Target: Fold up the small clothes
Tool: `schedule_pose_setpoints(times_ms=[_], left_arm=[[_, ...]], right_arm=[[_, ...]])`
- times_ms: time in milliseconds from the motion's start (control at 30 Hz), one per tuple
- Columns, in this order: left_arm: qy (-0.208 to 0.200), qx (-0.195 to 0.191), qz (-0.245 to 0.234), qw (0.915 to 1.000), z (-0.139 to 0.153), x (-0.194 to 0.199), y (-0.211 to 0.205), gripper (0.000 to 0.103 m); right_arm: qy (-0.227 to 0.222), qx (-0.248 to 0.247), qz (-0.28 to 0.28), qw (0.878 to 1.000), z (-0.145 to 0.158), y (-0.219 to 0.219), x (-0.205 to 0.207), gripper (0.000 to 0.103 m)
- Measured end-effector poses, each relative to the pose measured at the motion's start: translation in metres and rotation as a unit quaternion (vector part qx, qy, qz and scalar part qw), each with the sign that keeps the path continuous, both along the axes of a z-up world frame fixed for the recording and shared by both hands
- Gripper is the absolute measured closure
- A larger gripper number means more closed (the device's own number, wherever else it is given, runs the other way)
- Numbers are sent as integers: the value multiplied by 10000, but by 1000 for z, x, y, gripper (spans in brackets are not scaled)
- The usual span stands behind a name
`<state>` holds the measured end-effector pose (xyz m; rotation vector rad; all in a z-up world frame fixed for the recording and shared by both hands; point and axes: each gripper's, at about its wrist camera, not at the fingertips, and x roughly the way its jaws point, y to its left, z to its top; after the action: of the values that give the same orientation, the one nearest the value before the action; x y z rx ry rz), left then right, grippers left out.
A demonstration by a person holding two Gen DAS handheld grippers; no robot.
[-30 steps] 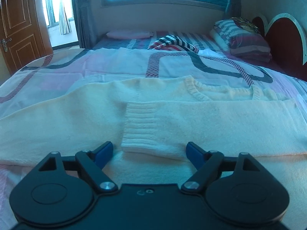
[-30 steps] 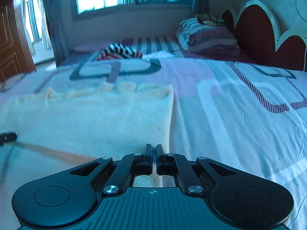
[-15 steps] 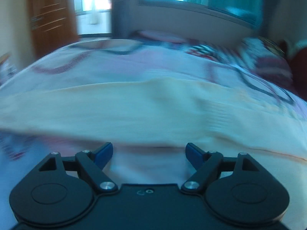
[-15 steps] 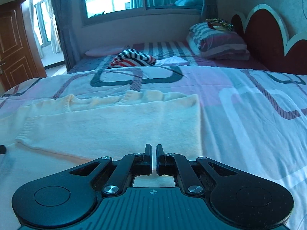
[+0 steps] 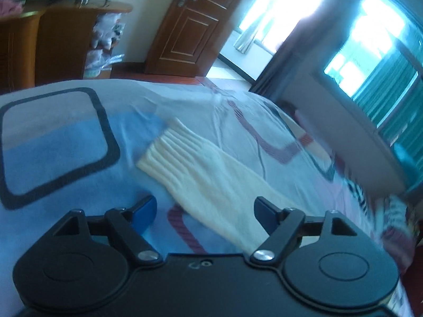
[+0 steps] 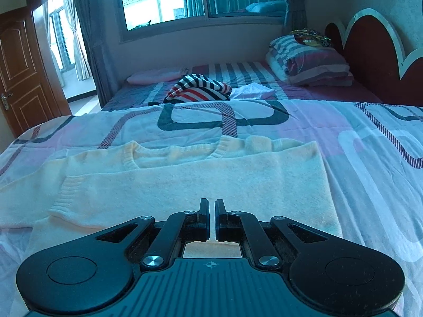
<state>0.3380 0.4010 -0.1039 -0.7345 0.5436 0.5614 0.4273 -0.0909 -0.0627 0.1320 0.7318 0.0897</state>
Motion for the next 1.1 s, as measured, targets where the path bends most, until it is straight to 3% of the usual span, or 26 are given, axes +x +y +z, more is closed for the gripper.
schedule_pose_setpoints(times_ms=[33, 67, 133, 200, 267, 400, 500, 633, 867, 1100], left_arm=[[-48, -49, 40, 10000, 0, 1, 3, 28], [-49, -48, 85, 9999, 0, 3, 5, 38], [9, -24, 140, 9999, 0, 7, 10, 62], [98, -49, 186, 9998, -3, 10, 17, 92], [53, -185, 244, 9995, -6, 10, 23, 101], [-99, 130, 17, 9999, 13, 15, 8, 101], [-161, 450, -520, 9975, 30, 37, -30, 101], [-322, 698, -1472, 9861, 48, 76, -105, 101], [-209, 636, -3017, 9510, 41, 138, -257, 101], [500, 1275, -4096, 9019, 9, 163, -399, 101]], right_arm=[[-1, -3, -6, 10000, 1, 2, 0, 100], [-10, -7, -15, 10000, 3, 3, 0, 100], [-41, -43, -53, 10000, 6, 3, -2, 100], [-19, -56, -99, 9999, 9, 2, -3, 100], [-17, -67, -157, 9999, 11, -2, -5, 100], [-67, -37, -246, 9997, 17, -12, -10, 100], [-87, 21, -309, 9995, 18, -23, -12, 100], [-91, 164, -415, 9990, 16, -40, -15, 100], [-103, 399, -738, 9964, 13, -91, -28, 100], [-120, 639, -1082, 9920, 12, -147, -38, 100]])
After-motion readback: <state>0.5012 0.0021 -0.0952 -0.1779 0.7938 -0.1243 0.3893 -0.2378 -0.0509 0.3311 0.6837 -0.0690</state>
